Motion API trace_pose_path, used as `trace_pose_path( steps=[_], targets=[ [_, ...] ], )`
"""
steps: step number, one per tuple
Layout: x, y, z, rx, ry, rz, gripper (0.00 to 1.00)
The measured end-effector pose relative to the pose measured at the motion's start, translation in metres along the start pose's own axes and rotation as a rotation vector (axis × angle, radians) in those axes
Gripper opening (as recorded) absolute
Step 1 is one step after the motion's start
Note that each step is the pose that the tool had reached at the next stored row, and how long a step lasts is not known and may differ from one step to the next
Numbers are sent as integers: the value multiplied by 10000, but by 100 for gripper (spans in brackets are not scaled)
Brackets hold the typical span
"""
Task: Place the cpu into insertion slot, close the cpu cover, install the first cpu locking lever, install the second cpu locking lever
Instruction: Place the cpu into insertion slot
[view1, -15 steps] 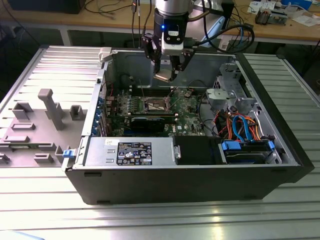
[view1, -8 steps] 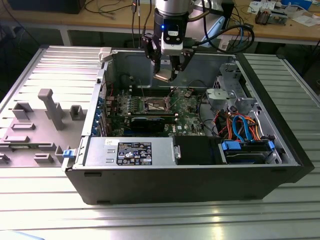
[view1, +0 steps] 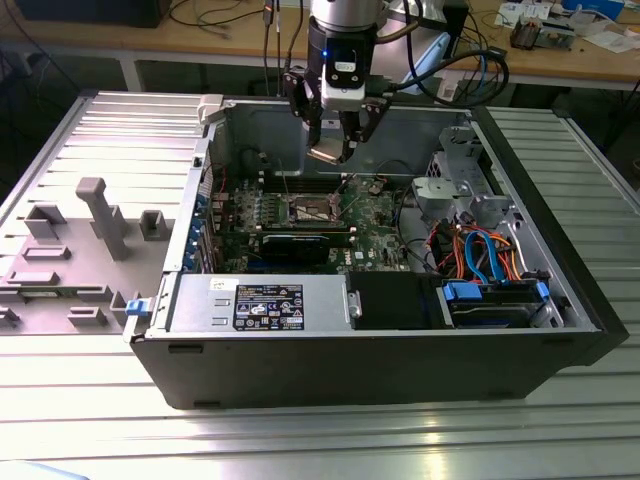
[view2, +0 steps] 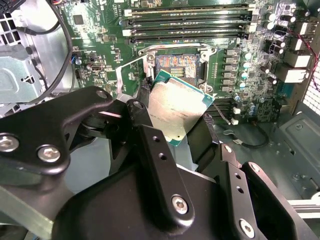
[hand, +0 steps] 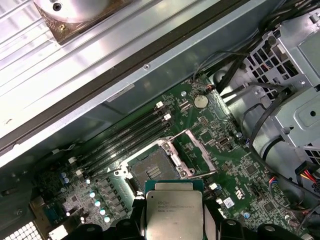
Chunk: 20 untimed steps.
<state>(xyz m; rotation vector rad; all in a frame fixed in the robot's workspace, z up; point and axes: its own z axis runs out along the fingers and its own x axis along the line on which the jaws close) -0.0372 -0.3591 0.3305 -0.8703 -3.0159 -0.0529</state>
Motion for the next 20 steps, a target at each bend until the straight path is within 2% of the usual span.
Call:
trace_pose_path(
  steps=[20],
  targets=[
    [0,0,1,-3,-9,284,55]
  ],
)
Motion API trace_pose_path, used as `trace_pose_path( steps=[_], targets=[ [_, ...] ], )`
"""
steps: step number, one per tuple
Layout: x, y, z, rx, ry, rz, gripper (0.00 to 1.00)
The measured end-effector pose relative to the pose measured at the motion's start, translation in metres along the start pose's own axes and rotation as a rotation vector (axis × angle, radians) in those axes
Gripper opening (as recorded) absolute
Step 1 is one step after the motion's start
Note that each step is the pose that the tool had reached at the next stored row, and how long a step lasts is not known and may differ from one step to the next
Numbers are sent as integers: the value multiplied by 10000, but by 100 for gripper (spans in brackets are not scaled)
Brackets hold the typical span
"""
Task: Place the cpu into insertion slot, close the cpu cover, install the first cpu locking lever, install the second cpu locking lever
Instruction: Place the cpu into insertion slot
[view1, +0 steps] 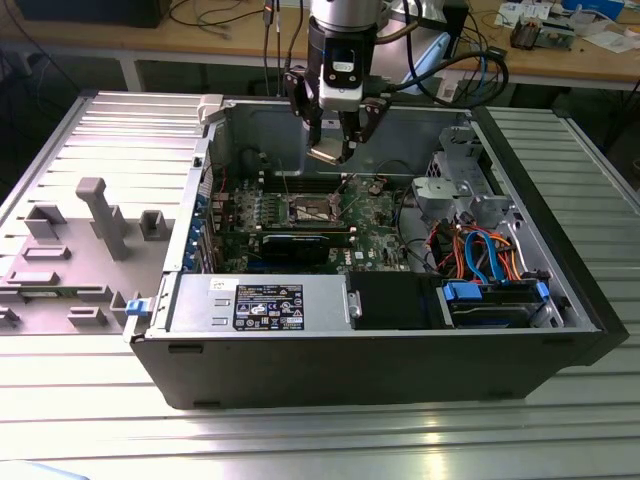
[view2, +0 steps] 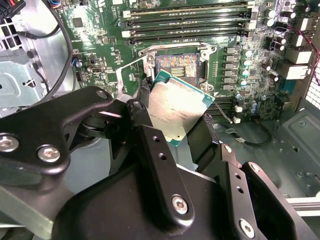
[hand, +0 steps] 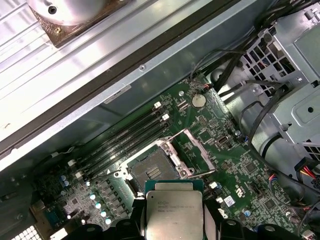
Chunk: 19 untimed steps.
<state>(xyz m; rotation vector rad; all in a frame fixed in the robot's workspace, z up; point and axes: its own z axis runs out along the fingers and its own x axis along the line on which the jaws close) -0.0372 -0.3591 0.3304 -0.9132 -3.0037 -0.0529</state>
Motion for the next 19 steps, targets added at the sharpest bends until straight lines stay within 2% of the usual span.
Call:
trace_pose_path(
  steps=[19],
  targets=[
    [0,0,1,-3,-8,250,55]
  ],
)
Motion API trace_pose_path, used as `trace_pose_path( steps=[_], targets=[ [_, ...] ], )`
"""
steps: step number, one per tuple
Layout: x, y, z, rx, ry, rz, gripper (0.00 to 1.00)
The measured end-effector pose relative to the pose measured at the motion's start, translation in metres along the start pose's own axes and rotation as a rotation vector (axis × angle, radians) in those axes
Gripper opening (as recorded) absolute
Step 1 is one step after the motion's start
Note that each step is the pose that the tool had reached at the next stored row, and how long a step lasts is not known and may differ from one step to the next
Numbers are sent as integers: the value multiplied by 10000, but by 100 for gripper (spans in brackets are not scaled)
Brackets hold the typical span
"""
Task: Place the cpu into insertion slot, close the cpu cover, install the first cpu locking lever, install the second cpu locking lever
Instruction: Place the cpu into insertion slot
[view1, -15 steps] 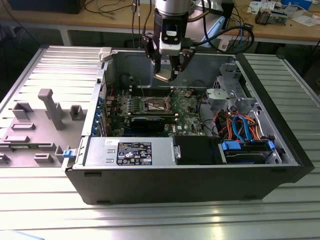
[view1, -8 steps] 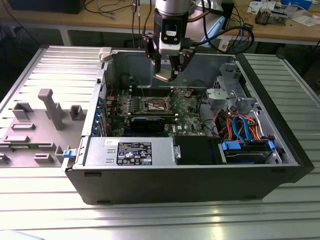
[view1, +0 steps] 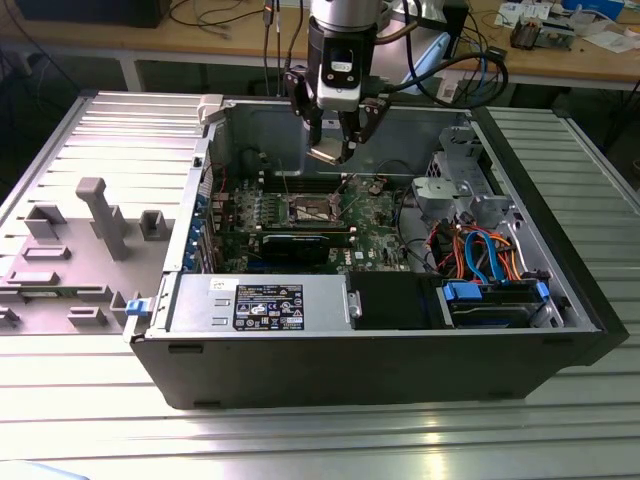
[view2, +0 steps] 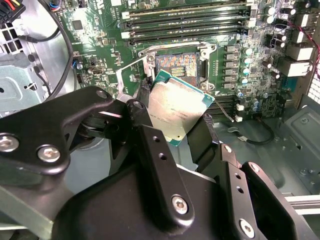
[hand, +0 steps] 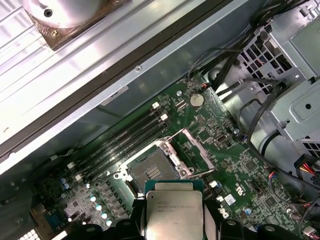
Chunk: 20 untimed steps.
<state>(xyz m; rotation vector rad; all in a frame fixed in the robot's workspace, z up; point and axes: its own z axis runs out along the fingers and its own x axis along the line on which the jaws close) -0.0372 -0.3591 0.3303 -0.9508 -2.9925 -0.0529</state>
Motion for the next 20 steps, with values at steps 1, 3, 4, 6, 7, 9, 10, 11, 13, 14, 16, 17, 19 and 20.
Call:
trace_pose_path(
  steps=[1,3,4,6,7,9,10,11,13,14,16,17,19,20],
  targets=[
    [0,0,0,-1,-1,15,55],
    [0,0,0,-1,-1,38,55],
    [0,0,0,-1,-2,50,55],
    [0,0,0,-2,-2,80,55],
    [0,0,0,-1,-3,105,55],
    [0,0,1,-2,-5,149,55],
    [0,0,1,-2,-6,170,55],
    [0,0,1,-3,-8,231,55],
    [0,0,2,-4,-10,328,55],
    [0,0,2,-5,-11,356,55],
    [0,0,3,-6,-14,448,55],
    [0,0,2,-6,-15,482,55],
    [0,0,3,-7,-18,542,55],
    [0,0,3,-6,-18,563,55]
  ],
)
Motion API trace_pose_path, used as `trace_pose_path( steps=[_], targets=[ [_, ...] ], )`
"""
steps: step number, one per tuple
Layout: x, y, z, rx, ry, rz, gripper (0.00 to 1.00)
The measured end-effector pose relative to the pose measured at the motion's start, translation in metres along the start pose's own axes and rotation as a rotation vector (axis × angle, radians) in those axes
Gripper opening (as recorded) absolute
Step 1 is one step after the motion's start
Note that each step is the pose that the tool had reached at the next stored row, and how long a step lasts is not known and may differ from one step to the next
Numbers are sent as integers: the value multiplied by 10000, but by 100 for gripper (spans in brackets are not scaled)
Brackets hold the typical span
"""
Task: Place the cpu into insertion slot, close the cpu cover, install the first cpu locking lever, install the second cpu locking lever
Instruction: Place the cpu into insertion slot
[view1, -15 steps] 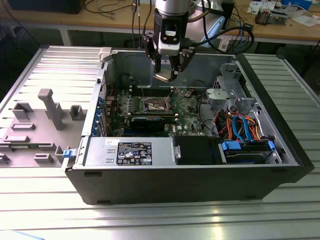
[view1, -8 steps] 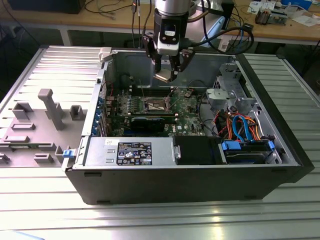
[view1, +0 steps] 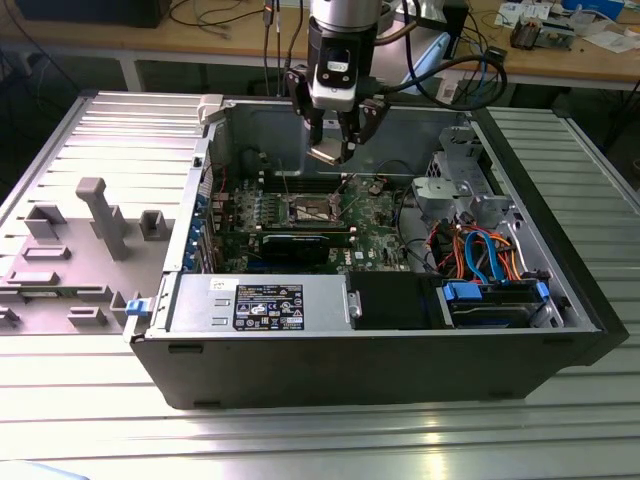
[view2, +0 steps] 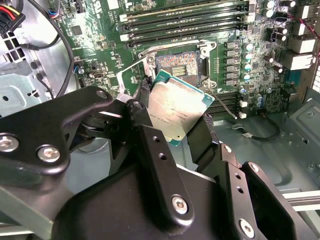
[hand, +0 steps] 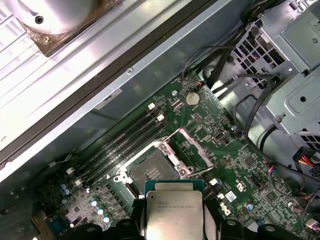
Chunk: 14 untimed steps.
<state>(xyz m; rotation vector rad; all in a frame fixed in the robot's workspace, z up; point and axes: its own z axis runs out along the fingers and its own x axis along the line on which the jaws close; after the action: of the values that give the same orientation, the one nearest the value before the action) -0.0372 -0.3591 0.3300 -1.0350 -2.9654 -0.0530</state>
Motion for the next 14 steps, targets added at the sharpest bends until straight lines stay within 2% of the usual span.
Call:
trace_pose_path(
  steps=[14],
  targets=[
    [0,0,4,-5,-14,434,55]
  ],
)
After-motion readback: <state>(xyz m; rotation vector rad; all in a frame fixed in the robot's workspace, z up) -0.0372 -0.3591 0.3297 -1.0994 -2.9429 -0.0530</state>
